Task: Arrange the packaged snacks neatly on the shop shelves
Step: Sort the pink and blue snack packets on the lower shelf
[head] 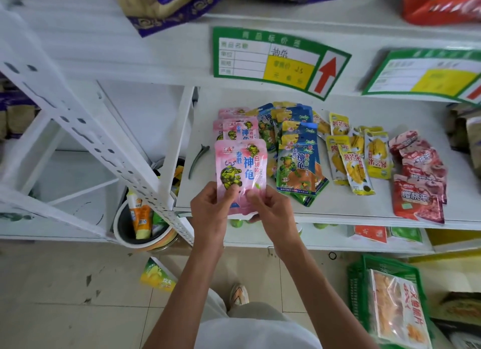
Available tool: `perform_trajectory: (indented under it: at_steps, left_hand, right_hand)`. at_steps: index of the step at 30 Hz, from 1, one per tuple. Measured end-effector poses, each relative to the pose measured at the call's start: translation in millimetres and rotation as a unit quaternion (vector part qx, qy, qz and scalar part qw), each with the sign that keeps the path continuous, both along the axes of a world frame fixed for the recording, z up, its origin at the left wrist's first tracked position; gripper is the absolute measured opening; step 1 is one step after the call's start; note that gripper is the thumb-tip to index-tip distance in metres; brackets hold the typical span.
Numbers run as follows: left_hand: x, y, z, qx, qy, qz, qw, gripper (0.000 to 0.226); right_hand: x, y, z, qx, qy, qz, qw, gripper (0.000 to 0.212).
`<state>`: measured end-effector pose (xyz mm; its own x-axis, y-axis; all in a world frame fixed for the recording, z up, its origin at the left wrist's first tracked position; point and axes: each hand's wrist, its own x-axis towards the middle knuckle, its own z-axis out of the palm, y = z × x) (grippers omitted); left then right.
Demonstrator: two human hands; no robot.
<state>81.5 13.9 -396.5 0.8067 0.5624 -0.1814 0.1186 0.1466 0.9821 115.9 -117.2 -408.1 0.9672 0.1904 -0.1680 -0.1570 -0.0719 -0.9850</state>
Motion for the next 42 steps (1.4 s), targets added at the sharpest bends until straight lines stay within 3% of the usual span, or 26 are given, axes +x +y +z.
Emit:
perform_trajectory:
  at_steps: [6,9,14,17,20,25,28,36,38,42]
  left_hand:
    - [-0.2,8.7,4.6,0.094,-0.025,0.013,0.995,0.032]
    - [1.1,7.9,5.8,0.115,-0.024,-0.026,0.993,0.023]
    - [-1.8,5.6,6.4,0.1,-0.05,0.02,0.994,0.024]
    - [-3.7,11.2,4.8,0.139,-0.061,-0.004,0.988,0.014]
    - [-4.0,9.5,3.9,0.193,-0.063,-0.005,0.979,0.016]
    - [-3.4,0.0,1.2,0.333,-0.087,-0.002,0.939,0.009]
    - [-3.6,-2.8,2.2,0.371,-0.095,0.013,0.924,0.009]
    - [-6.7,1.0,10.4,0.258,-0.089,0.081,0.959,0.01]
    - [-4.8,0.5,12.3,0.231,-0.091,0.084,0.965,0.025]
    - [2.5,-7.7,17.2,0.082,-0.082,-0.077,0.99,0.032]
  right_hand:
    - [4.6,-1.7,0.4,0.013,-0.042,-0.021,0.999,0.024]
    - [6.5,0.2,-1.9,-0.004,-0.059,-0.015,0.998,0.023]
    - [6.5,0.2,-7.1,-0.027,-0.061,-0.019,0.998,0.024]
    - [3.7,-1.2,-2.7,-0.026,-0.078,-0.024,0.996,0.032]
    - [0.4,-2.5,5.0,-0.02,-0.115,-0.038,0.992,0.03]
    - [-3.3,8.4,-3.2,-0.11,-0.178,-0.06,0.976,0.032]
    - [-3.3,14.1,-4.6,-0.153,-0.21,-0.072,0.963,0.034]
    - [-1.9,6.2,9.2,-0.105,-0.195,-0.097,0.97,0.041]
    - [-2.8,10.2,12.5,-0.1,-0.172,-0.11,0.974,0.041]
    - [-4.2,15.0,21.7,-0.089,-0.242,-0.043,0.965,0.027]
